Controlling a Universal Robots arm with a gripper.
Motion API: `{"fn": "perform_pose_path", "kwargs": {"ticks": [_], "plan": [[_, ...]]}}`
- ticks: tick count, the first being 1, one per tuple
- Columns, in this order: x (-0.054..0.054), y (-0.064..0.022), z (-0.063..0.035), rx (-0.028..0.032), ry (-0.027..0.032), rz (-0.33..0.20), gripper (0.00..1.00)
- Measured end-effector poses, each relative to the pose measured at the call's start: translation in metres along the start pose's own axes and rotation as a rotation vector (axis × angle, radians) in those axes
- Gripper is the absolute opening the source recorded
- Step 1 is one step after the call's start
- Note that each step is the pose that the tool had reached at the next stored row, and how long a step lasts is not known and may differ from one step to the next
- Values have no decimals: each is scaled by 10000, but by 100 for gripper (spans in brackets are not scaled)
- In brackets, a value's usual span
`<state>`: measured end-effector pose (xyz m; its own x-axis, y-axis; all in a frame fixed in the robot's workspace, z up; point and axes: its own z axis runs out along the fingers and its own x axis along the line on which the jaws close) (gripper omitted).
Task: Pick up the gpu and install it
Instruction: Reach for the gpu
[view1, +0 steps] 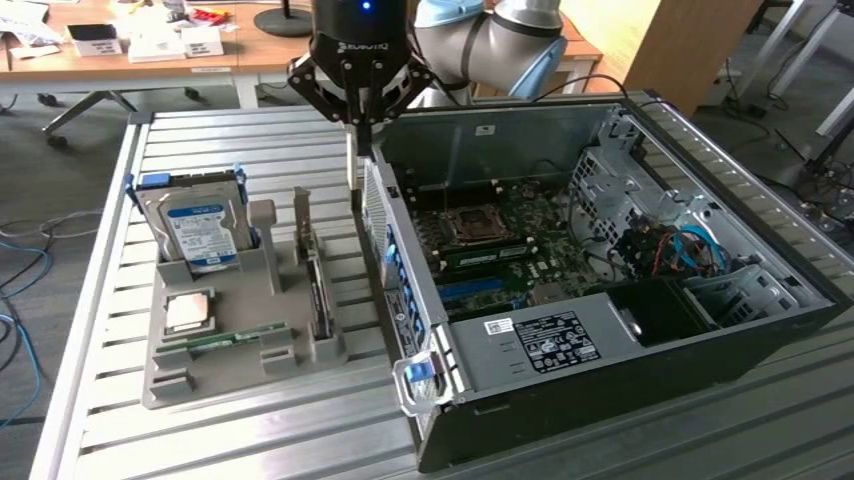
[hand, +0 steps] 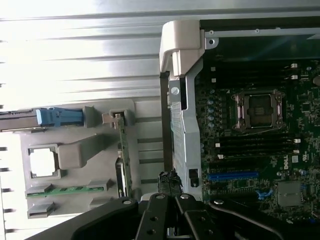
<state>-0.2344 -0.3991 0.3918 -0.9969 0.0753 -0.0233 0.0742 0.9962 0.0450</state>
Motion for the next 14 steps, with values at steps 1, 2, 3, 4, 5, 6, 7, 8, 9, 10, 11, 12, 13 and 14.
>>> {"fn": "perform_pose_path", "kwargs": {"ticks": [1,2,3,4,5,6,7,8,9,10,11,12,13,14], "plan": [[15,-1,0,0,0,0,11],[31,-2,1,-1,-1,0,11],[48,-3,1,-1,-1,0,11],[64,-5,1,-1,-1,0,11],[81,-6,1,-1,-1,-1,11],[97,-7,1,0,-1,0,11],[115,-9,2,0,-1,-1,11],[133,-10,2,0,-1,-1,11],[151,-12,2,0,-1,-1,11],[171,-13,2,0,-1,0,11],[192,-14,2,0,-1,0,11],[213,-16,3,0,-1,0,11],[236,-18,3,-1,-1,0,11],[261,-20,2,0,-1,0,11]]}}
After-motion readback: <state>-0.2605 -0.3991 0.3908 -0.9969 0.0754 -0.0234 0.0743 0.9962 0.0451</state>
